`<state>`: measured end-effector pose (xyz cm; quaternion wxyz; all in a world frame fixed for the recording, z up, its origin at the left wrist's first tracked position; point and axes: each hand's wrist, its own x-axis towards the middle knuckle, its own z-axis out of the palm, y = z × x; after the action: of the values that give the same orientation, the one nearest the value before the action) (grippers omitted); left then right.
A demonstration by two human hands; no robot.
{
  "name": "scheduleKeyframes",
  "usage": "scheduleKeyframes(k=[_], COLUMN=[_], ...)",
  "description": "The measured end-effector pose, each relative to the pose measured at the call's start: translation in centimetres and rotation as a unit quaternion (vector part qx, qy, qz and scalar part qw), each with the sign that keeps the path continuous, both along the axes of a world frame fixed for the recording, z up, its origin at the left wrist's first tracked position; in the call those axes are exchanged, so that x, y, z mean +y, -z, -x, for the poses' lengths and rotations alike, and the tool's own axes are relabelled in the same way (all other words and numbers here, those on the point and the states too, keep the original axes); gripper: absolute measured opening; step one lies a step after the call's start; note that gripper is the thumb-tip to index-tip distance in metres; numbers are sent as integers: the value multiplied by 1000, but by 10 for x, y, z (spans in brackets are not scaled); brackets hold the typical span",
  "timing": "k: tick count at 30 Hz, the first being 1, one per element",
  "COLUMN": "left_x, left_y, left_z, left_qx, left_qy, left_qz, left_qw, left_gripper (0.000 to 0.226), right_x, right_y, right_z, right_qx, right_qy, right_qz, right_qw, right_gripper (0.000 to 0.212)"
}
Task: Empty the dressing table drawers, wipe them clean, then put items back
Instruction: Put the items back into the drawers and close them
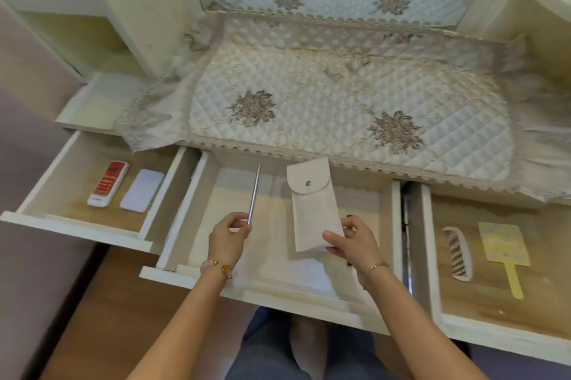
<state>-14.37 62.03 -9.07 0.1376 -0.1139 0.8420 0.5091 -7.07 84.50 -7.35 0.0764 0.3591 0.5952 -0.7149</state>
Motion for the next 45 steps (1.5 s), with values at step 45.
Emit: scheduleKeyframes(k=[45], left_x=[-63], left_y=[49], left_z=[65], left_qx=[-28], left_qy=[302], left_qz=[256], left_qw=[918], left_gripper=[24], right_x=[-91], right_y=[50], right_z=[29], right_qx=[-156], right_qy=[-135], right_qz=[-352], right_qw=[913], right_gripper=[41])
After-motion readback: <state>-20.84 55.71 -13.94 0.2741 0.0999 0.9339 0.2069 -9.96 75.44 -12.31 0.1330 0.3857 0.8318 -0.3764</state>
